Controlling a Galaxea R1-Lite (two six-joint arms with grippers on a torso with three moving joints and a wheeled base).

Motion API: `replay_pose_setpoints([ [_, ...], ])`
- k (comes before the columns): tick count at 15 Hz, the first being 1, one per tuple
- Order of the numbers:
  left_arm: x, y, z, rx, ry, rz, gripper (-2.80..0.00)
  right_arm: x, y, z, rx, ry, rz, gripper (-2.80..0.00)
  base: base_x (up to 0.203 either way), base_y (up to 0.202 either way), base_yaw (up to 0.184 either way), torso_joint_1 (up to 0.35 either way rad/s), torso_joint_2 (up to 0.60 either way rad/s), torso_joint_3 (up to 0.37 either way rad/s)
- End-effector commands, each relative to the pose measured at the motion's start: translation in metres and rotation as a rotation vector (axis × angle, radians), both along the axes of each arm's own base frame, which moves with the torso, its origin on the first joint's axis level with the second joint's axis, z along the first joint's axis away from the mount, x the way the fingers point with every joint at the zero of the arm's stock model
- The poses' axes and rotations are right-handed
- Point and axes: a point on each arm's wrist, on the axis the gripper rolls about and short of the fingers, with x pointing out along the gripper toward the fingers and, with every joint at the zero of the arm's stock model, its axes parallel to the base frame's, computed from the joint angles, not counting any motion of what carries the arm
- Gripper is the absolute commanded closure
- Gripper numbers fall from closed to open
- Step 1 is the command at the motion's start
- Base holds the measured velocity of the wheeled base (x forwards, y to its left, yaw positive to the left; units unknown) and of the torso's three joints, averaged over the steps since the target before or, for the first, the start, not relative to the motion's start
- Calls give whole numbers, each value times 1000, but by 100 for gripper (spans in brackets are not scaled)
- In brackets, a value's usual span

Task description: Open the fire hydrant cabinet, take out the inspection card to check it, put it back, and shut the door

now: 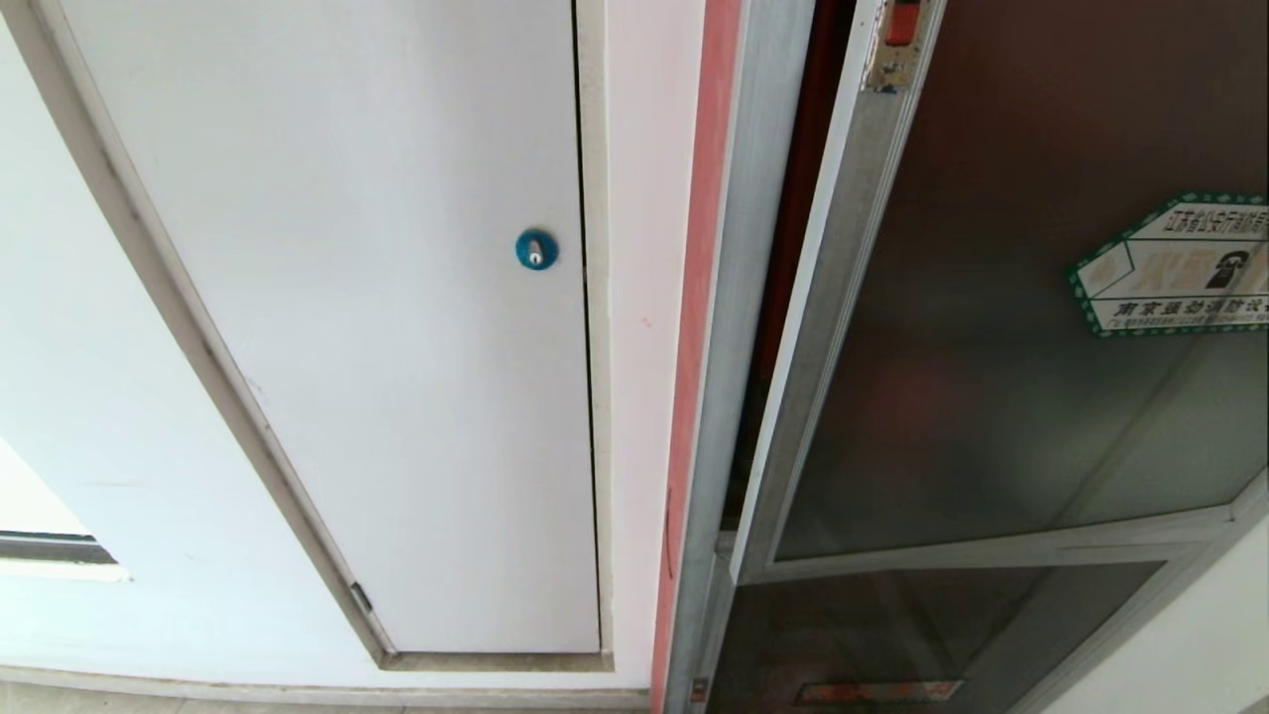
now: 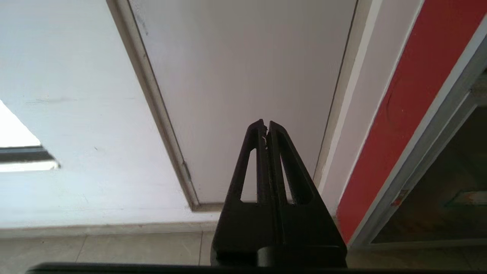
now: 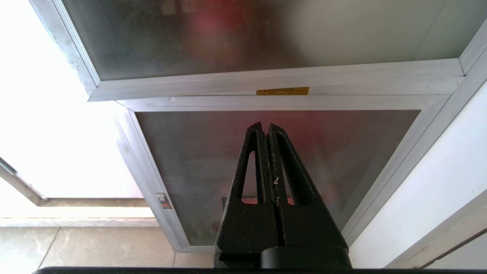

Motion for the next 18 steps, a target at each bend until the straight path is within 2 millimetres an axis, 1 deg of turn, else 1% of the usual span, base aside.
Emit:
replay_pose_setpoints([
  [1, -3, -1, 20, 0, -27, -33, 0, 0, 0, 0, 0, 3, 0, 0, 0, 0, 0, 0, 0, 0],
  [3, 2, -2, 41, -11, 3, -92, 0, 0, 0, 0, 0, 3, 0, 0, 0, 0, 0, 0, 0, 0],
  [5, 21, -4, 72, -59, 95, -196, 0, 0, 0, 0, 0, 3, 0, 0, 0, 0, 0, 0, 0, 0],
  [6, 34, -6, 86, -83, 145, -259, 0, 0, 0, 0, 0, 3, 0, 0, 0, 0, 0, 0, 0, 0],
  [9, 82, -11, 121, -156, 267, -501, 0, 0, 0, 0, 0, 3, 0, 0, 0, 0, 0, 0, 0, 0],
  [10, 96, -16, 130, -177, 288, -594, 0, 0, 0, 0, 0, 3, 0, 0, 0, 0, 0, 0, 0, 0],
  [11, 109, -25, 138, -193, 306, -708, 0, 0, 0, 0, 0, 3, 0, 0, 0, 0, 0, 0, 0, 0],
  [14, 150, -59, 147, -224, 358, -929, 0, 0, 0, 0, 0, 3, 0, 0, 0, 0, 0, 0, 0, 0],
  [16, 175, -85, 147, -224, 377, -1020, 0, 0, 0, 0, 0, 3, 0, 0, 0, 0, 0, 0, 0, 0],
  [18, 199, -108, 147, -221, 391, -1073, 0, 0, 0, 0, 0, 3, 0, 0, 0, 0, 0, 0, 0, 0],
])
